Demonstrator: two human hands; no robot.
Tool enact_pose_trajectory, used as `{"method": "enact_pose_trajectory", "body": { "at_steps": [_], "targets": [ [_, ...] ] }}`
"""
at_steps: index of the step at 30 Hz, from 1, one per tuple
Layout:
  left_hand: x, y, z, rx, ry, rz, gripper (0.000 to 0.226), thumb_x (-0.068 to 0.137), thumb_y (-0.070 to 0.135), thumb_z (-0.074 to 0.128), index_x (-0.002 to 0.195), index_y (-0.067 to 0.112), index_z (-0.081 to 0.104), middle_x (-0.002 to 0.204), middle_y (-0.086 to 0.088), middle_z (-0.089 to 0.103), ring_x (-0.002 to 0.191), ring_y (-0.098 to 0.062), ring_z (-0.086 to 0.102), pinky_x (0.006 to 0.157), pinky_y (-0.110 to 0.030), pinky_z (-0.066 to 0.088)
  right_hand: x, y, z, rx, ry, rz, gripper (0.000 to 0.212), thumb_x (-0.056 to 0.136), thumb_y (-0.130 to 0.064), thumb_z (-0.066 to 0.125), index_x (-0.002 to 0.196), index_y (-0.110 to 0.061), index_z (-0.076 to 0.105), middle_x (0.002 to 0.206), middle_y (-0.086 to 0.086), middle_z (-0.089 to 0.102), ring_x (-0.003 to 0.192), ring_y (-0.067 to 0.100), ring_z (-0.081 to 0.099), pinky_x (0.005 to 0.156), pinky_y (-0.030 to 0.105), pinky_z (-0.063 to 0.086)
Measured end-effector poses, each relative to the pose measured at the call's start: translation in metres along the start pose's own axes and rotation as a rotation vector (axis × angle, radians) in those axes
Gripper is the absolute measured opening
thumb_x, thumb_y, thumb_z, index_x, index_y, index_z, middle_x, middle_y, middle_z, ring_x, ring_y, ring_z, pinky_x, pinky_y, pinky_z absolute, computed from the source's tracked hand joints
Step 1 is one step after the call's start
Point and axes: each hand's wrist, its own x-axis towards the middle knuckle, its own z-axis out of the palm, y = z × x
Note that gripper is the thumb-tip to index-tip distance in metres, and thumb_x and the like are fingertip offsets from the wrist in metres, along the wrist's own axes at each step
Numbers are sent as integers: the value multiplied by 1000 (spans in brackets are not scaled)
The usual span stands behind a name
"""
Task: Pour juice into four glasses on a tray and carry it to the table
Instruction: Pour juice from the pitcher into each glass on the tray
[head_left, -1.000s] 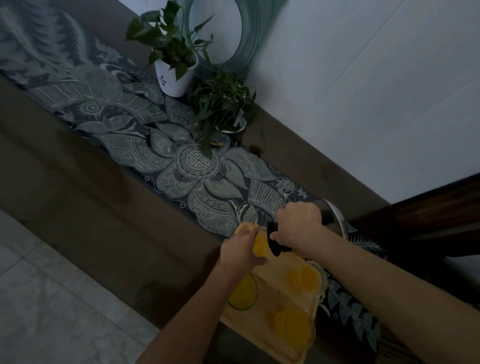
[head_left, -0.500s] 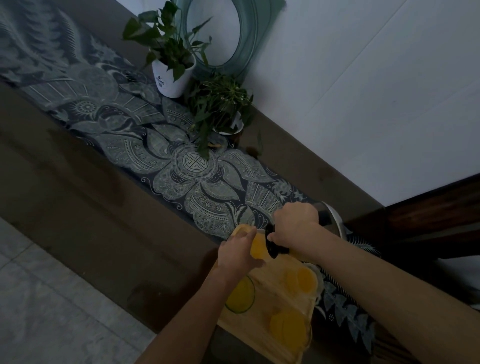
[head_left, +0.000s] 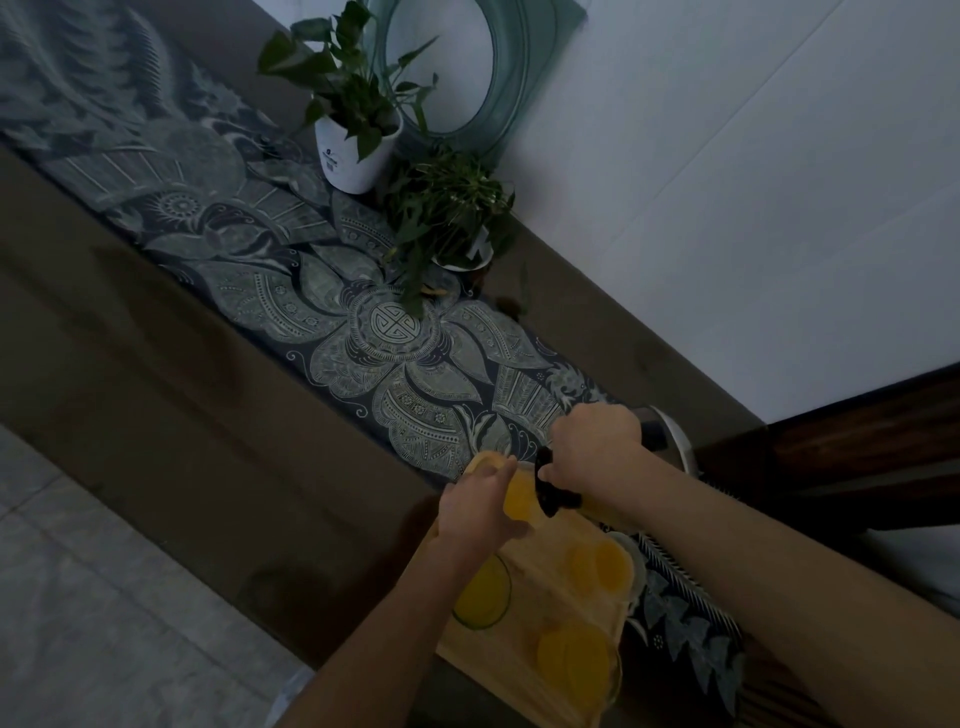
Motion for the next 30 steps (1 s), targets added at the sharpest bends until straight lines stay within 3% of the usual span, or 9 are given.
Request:
{"method": "enact_pose_trajectory", "body": {
  "at_steps": [14,26,30],
  "targets": [
    [0,0,0,-6,16,9,99,74,53,80,153,28,27,142,-4,53,124,-30,56,99,-54,49,-2,-2,-6,-25,3,-1,41,94,-53,57,114,-18,63,91,4,56,81,22,55,67,35,42],
    [1,-2,2,-31,30,16,100,70,57,82,151,30,30,139,-2,56,124,-28,57,97,-54,50,-2,0,-7,-18,-2,-1,41,93,-57,57,109,-20,64,77,1,49,77,19,55,64,34,42],
    [0,-1,2,-42,35,13,100,69,56,82,151,30,30,140,-2,55,125,-28,57,98,-53,49,-1,0,-7,-7,-9,0,45,93,-59,56,114,-21,63,86,1,54,80,20,55,64,34,42]
  ]
}}
